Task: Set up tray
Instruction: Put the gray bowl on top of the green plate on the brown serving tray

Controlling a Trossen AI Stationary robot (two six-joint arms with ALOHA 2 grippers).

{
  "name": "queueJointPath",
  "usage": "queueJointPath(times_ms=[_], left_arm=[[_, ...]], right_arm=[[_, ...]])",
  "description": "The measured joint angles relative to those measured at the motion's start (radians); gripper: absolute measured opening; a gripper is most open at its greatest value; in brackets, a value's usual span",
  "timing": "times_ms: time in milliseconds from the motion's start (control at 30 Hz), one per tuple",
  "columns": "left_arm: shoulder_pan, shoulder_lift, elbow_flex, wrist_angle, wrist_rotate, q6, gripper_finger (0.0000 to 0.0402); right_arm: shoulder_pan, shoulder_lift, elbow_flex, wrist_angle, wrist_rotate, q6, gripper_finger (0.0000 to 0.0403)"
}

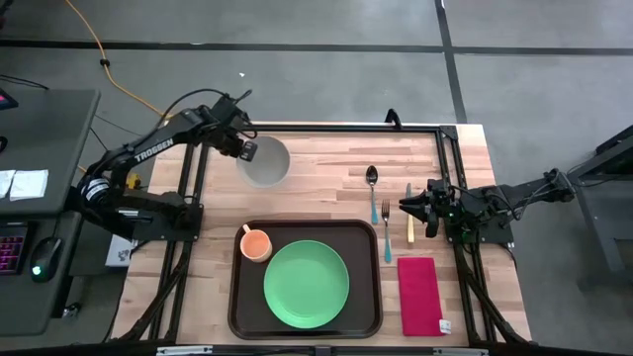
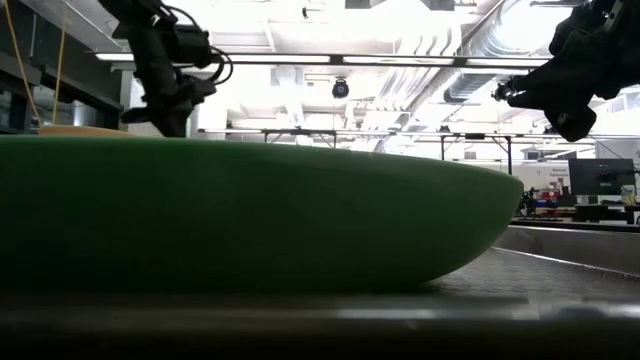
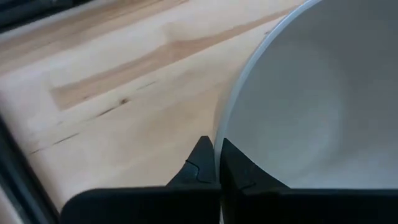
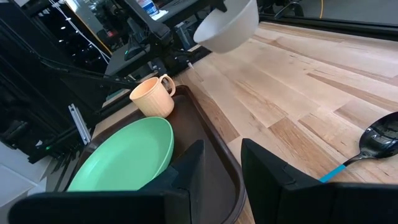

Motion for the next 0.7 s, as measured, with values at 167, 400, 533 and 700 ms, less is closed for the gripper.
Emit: queueJointPath(times_ms=[167,400,533,700], left_arm=[[0.000,0.000,0.064,-0.041,0.009,0.015,0.0019],[0.000,0.000,0.102,-0.092,0.004,0.021,0.0019],[0.000,0.000,0.102,-0.094,0.004,0.020,0.0019],[0.000,-0.001,0.102,-0.094,0.005,0.020,0.0019]], right_arm=[[0.000,0.000,0.000,0.000,0.000,0.000,0.0083],[0.000,0.000,0.000,0.000,0.001,0.000,0.0083],[0.000,0.000,0.000,0.000,0.001,0.000,0.0083],[0.000,0.000,0.000,0.000,0.001,0.000,0.0083]])
